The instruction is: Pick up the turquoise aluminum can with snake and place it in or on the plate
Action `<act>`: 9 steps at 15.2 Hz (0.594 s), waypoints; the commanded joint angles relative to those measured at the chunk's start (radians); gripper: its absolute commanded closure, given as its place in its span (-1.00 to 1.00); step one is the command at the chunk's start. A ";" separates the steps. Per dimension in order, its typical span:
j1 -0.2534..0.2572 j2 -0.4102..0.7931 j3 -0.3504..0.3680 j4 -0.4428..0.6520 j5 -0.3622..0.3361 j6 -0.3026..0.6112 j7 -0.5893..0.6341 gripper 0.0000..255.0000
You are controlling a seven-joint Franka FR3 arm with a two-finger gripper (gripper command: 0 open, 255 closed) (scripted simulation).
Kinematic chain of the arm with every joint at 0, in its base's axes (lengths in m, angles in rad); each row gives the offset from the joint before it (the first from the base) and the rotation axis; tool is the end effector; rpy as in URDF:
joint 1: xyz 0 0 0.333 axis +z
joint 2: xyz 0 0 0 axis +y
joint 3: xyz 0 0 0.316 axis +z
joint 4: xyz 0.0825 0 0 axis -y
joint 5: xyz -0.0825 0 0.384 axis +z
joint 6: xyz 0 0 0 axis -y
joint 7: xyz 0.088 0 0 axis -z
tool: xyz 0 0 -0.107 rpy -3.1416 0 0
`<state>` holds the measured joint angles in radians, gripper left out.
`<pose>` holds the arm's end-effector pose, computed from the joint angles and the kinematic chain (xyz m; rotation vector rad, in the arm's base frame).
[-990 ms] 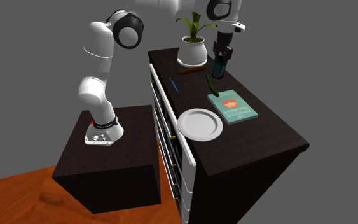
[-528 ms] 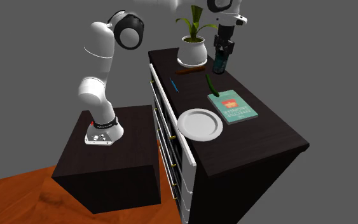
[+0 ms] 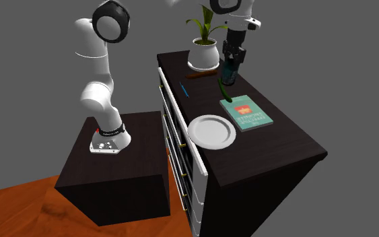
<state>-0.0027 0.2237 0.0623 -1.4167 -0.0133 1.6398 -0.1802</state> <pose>0.6264 0.0318 0.5716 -3.1186 -0.3747 0.0002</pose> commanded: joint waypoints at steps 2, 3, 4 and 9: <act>-0.039 -0.079 -0.023 -0.098 0.009 0.019 -0.062 1.00; -0.050 -0.101 -0.031 -0.124 0.010 0.023 -0.082 1.00; -0.062 -0.122 -0.040 -0.148 0.012 0.026 -0.102 1.00; -0.118 -0.212 -0.089 -0.246 0.015 0.035 -0.208 1.00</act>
<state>-0.1097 0.0288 -0.0164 -1.6493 0.0012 1.6777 -0.3649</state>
